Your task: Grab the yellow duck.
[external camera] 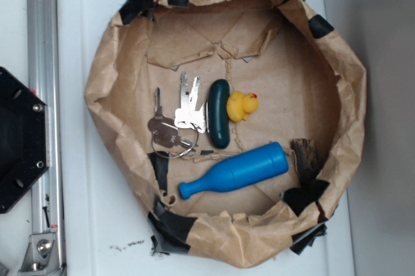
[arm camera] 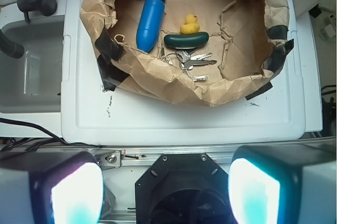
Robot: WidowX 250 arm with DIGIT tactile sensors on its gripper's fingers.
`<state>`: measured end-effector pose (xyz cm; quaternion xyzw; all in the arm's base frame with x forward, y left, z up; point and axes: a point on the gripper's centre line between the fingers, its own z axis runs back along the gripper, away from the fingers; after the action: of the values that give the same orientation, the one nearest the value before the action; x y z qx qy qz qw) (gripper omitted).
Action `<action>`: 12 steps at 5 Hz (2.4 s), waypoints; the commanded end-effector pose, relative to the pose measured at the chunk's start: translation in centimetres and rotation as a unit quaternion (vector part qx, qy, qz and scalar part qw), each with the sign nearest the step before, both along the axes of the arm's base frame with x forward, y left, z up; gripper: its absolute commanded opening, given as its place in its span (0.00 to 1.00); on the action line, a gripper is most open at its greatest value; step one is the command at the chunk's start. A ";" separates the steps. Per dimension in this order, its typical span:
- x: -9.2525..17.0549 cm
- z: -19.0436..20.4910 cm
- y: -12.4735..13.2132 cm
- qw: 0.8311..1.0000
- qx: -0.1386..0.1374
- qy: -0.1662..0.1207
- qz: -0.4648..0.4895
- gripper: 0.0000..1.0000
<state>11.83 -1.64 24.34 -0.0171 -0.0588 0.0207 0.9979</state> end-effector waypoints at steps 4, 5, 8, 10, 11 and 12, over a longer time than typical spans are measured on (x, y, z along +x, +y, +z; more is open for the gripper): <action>10.8 -6.9 4.6 0.995 0.026 -0.073 -0.067 1.00; 10.8 -6.9 4.6 0.995 0.026 -0.073 -0.067 1.00; 10.8 -6.9 4.6 0.995 0.026 -0.073 -0.067 1.00; 15.5 -12.2 5.4 0.994 0.014 -0.081 -0.078 1.00; 16.8 -14.7 5.7 0.991 0.025 -0.088 -0.094 1.00; 17.7 -17.5 6.2 0.992 0.023 -0.065 -0.102 1.00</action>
<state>28.27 3.88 4.86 -0.0144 -0.0845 -0.0872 0.9925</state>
